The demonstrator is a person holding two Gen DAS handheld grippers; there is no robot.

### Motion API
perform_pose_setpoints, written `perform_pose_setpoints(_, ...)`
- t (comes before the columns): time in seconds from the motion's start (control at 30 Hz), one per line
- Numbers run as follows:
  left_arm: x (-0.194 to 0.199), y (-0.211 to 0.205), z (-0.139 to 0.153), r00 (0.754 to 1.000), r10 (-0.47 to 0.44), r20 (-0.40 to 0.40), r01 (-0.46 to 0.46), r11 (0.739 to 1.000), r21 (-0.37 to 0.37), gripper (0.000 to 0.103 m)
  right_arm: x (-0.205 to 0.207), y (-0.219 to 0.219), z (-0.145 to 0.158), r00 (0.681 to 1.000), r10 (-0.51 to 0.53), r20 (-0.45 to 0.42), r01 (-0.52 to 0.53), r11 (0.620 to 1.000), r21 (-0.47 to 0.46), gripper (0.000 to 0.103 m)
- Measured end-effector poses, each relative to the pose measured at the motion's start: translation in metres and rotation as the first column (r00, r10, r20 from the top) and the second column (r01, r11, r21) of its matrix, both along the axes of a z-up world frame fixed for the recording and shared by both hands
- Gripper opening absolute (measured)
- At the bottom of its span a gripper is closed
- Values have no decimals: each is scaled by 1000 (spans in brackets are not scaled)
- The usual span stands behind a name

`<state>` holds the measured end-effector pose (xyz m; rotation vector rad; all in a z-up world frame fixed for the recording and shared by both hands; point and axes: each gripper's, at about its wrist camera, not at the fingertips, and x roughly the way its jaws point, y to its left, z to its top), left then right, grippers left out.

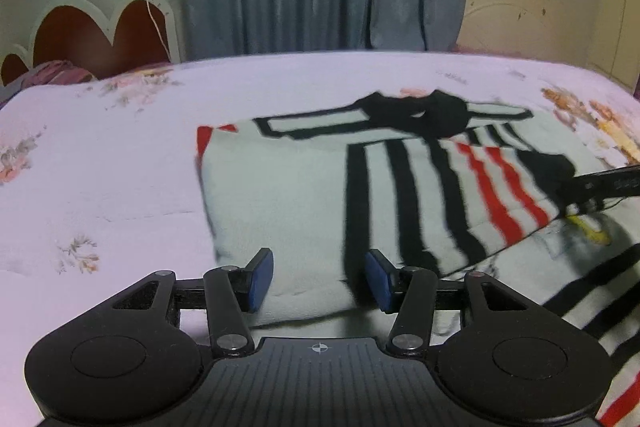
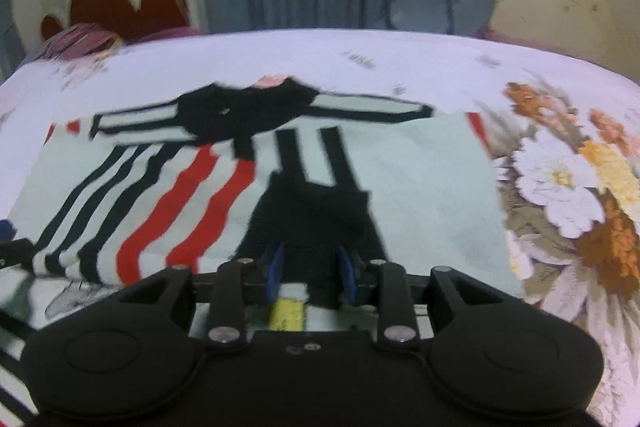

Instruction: Fold small clothes

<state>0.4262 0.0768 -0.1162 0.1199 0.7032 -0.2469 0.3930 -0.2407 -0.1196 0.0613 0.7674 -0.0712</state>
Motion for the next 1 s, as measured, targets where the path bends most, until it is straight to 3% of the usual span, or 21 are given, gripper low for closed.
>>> perform_pose_setpoints(0.03, 6, 1, -5, 999, -12, -37, 12, 1000, 10, 51, 2, -2, -4, 1000, -14, -21, 15, 1000, 9, 28)
perform_pose_setpoints(0.17, 3, 1, -2, 1000, -24, -10, 24, 1000, 7, 52, 3, -6, -3, 999, -27, -43, 28, 1000, 15, 28)
perform_pose_setpoints(0.5, -24, 6, 3, 1000, -7, 23, 7, 1000, -6, 53, -35, -3, 22, 999, -38, 24, 39, 998, -50, 29)
perform_pose_setpoints(0.7, -47, 15, 8, 998, 41, 37, -41, 999, 2, 62, -45, 2, 29, 999, 0, 36, 3, 998, -70, 30)
perform_pose_setpoints(0.8, -63, 18, 8, 997, 62, 37, -63, 998, 21, 64, -54, 1, 31, 999, 18, 48, -14, 997, -73, 35)
perform_pose_setpoints(0.87, -75, 20, 7, 996, 79, 33, -81, 996, 36, 70, -63, -4, 33, 998, 18, 57, -14, 997, -70, 43)
perform_pose_setpoints(1.0, -107, 25, 3, 995, 99, 2, -99, 995, 25, 77, -93, -32, 32, 998, -11, 60, 12, 1000, -19, 48)
